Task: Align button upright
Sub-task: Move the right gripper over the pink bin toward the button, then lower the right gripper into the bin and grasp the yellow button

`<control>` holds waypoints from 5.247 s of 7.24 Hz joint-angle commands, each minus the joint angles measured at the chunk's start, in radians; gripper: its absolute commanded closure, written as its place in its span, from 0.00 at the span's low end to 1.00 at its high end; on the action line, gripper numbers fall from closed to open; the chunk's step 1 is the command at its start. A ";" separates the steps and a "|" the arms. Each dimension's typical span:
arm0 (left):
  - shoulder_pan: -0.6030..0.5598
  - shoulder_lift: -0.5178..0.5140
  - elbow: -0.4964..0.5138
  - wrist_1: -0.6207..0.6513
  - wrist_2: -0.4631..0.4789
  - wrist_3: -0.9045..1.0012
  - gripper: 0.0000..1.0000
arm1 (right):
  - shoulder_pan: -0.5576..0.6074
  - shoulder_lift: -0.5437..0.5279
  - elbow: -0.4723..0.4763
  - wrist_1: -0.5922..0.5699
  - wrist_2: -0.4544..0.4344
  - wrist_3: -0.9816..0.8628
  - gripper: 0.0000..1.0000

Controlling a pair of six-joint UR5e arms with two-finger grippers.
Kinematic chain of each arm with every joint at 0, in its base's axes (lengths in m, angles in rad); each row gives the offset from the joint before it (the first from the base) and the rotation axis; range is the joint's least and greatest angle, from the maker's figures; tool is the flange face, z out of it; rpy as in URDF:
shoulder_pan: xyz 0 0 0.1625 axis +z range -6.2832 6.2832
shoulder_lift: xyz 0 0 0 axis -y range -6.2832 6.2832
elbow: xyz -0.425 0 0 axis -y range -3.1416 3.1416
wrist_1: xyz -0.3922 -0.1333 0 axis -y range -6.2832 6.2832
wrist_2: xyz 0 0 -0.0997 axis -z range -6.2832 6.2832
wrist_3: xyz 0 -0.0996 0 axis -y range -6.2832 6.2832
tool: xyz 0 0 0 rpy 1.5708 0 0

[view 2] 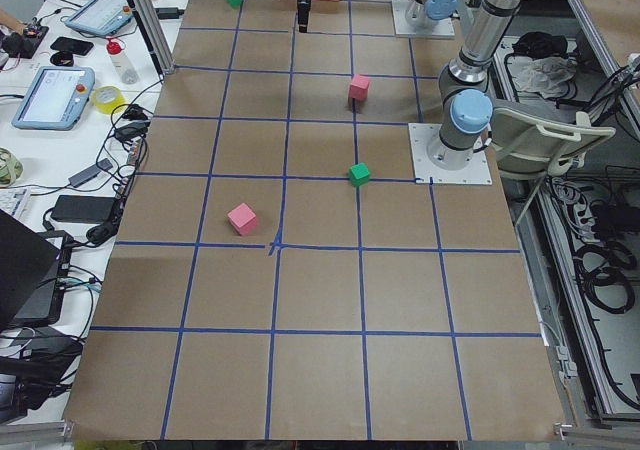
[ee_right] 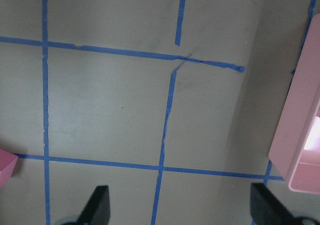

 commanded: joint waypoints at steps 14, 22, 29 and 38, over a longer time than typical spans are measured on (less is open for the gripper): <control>0.005 0.020 -0.038 0.011 -0.003 0.000 0.00 | -0.554 0.145 0.300 -0.465 -0.008 -0.319 0.00; 0.005 0.021 -0.040 0.011 -0.002 0.000 0.00 | -0.621 0.265 0.396 -0.664 -0.084 -0.443 0.00; 0.003 0.023 -0.040 0.010 0.000 0.000 0.00 | -0.623 0.294 0.450 -0.710 -0.087 -0.440 0.00; 0.005 0.023 -0.040 0.008 0.000 0.000 0.00 | -0.621 0.233 0.414 -0.699 -0.071 -0.429 1.00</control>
